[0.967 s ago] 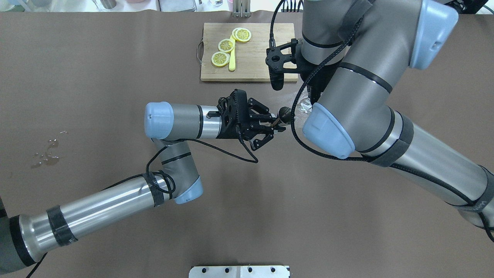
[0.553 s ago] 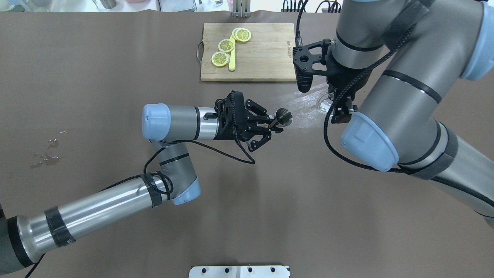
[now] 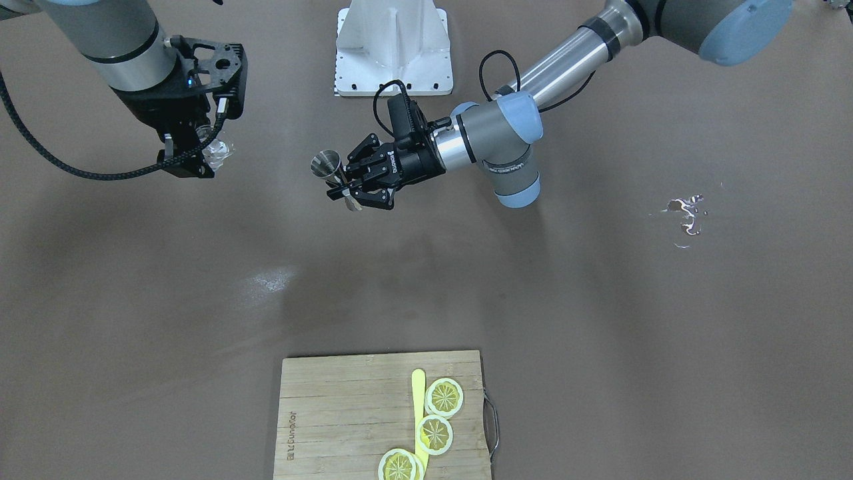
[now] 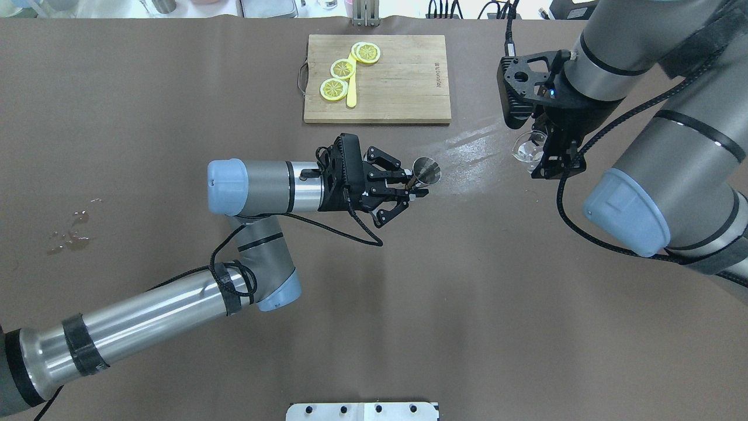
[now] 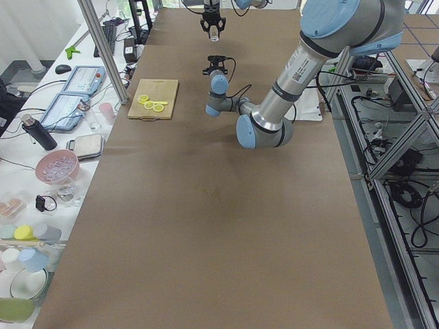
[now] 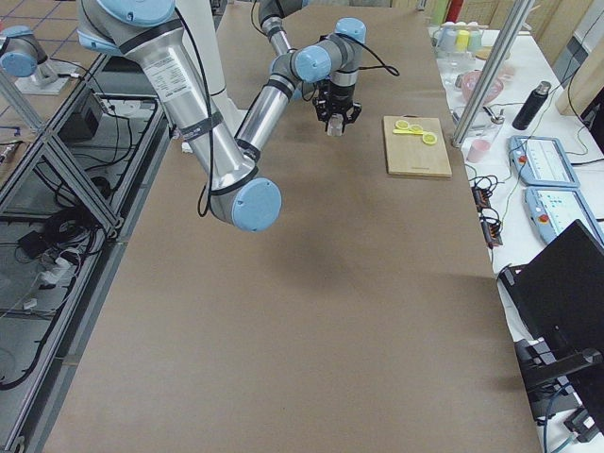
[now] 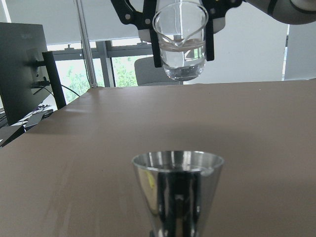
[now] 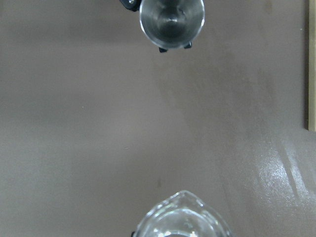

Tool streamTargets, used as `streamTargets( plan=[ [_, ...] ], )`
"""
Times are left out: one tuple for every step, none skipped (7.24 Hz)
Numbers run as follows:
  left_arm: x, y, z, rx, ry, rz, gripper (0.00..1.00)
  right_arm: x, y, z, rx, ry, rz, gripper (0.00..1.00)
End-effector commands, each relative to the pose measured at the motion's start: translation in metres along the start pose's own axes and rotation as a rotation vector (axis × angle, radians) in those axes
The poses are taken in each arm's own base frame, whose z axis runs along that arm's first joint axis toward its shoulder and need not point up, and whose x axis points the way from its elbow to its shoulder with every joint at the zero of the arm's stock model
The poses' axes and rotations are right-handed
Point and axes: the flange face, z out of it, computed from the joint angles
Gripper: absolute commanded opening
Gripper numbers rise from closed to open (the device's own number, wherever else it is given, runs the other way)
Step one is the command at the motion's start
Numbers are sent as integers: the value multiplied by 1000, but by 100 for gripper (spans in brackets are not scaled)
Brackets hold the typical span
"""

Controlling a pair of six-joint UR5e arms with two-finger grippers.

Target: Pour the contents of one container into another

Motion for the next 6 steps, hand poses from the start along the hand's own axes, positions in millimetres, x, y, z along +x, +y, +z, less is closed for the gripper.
streamTargets(
  plan=[
    [1,2,-28,29,-49,-2,0,1,46,24,70,59,44,0],
    [4,11,-48,26,-64,-3,0,-2,71,34,106,93,74,0],
    [6,13,-67,32,-67,0,0,-5,99,40,119,113,123,0],
    [10,15,-90,44,-92,3,0,-3,128,44,139,142,191,0],
    [15,19,-115,47,-112,3,0,0,157,51,167,173,257,0],
    [22,22,-139,52,-131,3,0,3,185,59,199,201,328,0]
  ],
)
